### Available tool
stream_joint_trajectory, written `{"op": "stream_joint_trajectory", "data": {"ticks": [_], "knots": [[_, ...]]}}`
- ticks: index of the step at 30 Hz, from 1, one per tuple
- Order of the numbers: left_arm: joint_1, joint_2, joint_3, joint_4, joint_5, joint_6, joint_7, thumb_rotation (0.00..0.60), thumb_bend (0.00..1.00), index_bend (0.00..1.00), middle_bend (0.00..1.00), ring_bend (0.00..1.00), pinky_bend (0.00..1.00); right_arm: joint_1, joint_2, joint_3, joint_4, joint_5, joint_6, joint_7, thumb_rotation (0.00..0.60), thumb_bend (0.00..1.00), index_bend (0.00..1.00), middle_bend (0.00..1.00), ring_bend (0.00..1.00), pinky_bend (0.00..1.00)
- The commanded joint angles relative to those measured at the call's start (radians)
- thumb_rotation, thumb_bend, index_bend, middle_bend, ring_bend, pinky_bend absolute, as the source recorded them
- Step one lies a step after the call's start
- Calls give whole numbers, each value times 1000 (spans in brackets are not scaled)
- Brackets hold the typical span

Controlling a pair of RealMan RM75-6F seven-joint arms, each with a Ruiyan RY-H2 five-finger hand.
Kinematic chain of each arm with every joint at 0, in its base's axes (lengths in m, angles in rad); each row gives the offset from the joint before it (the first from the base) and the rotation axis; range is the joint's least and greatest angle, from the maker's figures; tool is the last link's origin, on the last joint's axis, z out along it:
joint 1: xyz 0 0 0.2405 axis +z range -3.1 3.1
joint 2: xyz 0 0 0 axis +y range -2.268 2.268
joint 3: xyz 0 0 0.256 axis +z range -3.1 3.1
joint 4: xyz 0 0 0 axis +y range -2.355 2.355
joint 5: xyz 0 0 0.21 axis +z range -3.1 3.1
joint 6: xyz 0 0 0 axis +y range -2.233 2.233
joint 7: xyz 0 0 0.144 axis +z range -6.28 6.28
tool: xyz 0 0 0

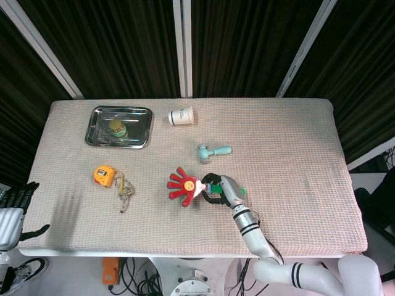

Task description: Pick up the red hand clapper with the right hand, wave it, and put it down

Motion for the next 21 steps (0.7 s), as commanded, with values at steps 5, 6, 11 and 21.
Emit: {"op": "stream_joint_trajectory", "data": {"ticks": [5, 6, 11, 21], "knots": [[-1, 1, -1, -1, 1, -1, -1, 600, 106, 42, 40, 0, 0, 1, 15, 7, -14, -63, 71, -33, 600, 94, 0, 0, 0, 0], [-1, 2, -1, -2, 2, 0, -1, 600, 106, 42, 40, 0, 0, -1, 18, 9, -17, -67, 77, -30, 600, 94, 0, 0, 0, 0], [-2, 6, -3, -12, 5, 4, 5, 600, 106, 42, 40, 0, 0, -23, 63, 10, -72, -93, 115, -22, 600, 98, 0, 0, 0, 0], [3, 16, -4, -33, 8, 16, 19, 600, 106, 42, 40, 0, 0, -226, 371, -141, -176, -361, 442, -192, 600, 148, 0, 0, 0, 0]]}}
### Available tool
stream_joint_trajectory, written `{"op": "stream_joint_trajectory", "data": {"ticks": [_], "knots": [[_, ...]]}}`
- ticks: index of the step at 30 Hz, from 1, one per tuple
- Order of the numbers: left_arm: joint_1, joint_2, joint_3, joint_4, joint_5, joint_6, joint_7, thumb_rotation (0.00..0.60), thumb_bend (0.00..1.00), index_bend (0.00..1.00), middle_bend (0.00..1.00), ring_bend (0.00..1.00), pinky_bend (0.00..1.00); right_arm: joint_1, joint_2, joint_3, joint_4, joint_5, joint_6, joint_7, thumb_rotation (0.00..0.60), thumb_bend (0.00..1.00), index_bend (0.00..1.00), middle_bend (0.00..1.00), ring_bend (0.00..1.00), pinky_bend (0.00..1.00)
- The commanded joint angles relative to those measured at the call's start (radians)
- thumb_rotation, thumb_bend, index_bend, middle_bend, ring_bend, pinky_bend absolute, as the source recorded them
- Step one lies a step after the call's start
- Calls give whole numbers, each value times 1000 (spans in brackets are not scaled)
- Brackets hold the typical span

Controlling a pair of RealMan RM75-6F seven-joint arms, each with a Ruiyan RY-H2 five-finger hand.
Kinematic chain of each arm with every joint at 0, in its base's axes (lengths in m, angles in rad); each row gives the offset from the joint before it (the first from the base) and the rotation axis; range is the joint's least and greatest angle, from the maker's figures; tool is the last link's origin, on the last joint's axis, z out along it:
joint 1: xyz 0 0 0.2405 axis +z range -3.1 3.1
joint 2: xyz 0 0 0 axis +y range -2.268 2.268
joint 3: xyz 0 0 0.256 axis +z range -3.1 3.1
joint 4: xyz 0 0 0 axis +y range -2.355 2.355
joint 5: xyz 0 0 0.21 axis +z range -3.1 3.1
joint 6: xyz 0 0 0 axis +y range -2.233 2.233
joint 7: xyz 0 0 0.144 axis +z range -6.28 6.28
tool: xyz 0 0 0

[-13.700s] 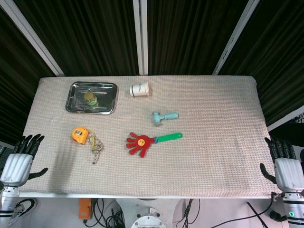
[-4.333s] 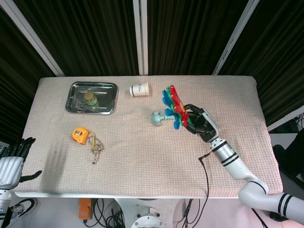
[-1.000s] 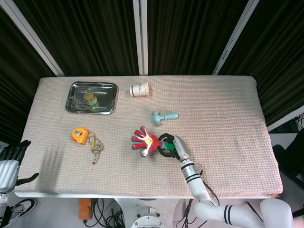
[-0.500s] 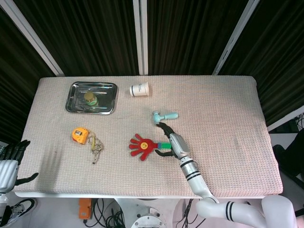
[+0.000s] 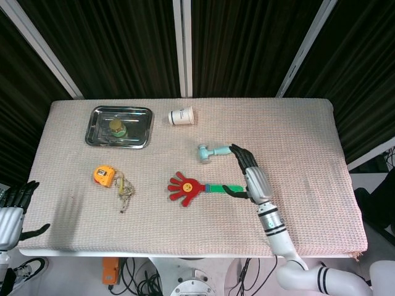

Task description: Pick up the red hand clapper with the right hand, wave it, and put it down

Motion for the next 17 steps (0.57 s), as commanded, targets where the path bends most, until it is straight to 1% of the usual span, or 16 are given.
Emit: {"op": "stream_joint_trajectory", "data": {"ticks": [1, 3, 5, 6, 8, 11, 13, 17], "knots": [[1, 4, -1, -10, 2, 4, 7, 600, 106, 42, 40, 0, 0, -152, 178, -112, -34, -133, 205, -161, 600, 149, 0, 0, 0, 0], [1, 6, -1, -16, 4, 6, 13, 600, 106, 42, 40, 0, 0, -212, 228, -142, -34, -138, 265, -197, 600, 149, 0, 0, 0, 0], [1, 8, 0, -22, 6, 7, 19, 600, 106, 42, 40, 0, 0, -275, 276, -168, -26, -119, 312, -215, 600, 149, 0, 0, 0, 0], [1, 9, 1, -24, 7, 7, 22, 600, 106, 42, 40, 0, 0, -296, 293, -176, -20, -111, 327, -211, 600, 150, 0, 0, 0, 0], [1, 11, 2, -28, 9, 7, 27, 600, 106, 42, 40, 0, 0, -336, 315, -185, 19, -100, 355, -162, 600, 152, 0, 0, 0, 0], [2, 12, 1, -28, 8, 8, 28, 600, 106, 42, 40, 0, 0, -374, 323, -187, 86, -53, 344, -88, 600, 155, 0, 0, 0, 0], [2, 12, 1, -27, 6, 6, 28, 600, 106, 42, 40, 0, 0, -387, 326, -185, 114, -38, 336, -62, 600, 156, 0, 0, 0, 0], [3, 8, 0, -23, 3, 6, 29, 600, 106, 42, 40, 0, 0, -404, 336, -189, 135, -22, 308, -76, 600, 157, 0, 0, 0, 0]]}}
